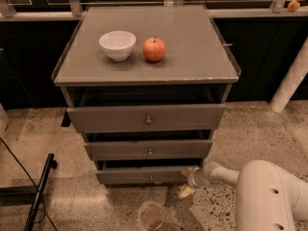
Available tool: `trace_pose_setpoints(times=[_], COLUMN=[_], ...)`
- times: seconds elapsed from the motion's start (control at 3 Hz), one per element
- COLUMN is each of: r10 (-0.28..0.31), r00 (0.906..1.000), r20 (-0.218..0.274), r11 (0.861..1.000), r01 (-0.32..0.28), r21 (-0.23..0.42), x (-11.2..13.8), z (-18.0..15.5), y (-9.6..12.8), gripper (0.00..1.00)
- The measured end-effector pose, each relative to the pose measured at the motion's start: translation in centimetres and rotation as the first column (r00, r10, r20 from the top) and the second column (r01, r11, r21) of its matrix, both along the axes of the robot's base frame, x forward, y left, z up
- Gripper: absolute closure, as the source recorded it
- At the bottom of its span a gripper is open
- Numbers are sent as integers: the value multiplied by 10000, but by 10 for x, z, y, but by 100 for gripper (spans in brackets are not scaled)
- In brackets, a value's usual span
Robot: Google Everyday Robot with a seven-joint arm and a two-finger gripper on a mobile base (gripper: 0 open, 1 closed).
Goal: Close bottom drawer
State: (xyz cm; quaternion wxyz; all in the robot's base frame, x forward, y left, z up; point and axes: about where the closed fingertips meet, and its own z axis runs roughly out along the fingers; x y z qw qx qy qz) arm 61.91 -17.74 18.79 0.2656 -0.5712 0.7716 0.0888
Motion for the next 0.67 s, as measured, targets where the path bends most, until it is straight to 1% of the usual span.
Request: trace_pose_setpoints(times=[0.67], r10=[78], r00=[10000], r20=[-8], r11=[10000], r01=[-78], r21=[16], x=[-5], z=[1], y=[2], gripper=[0])
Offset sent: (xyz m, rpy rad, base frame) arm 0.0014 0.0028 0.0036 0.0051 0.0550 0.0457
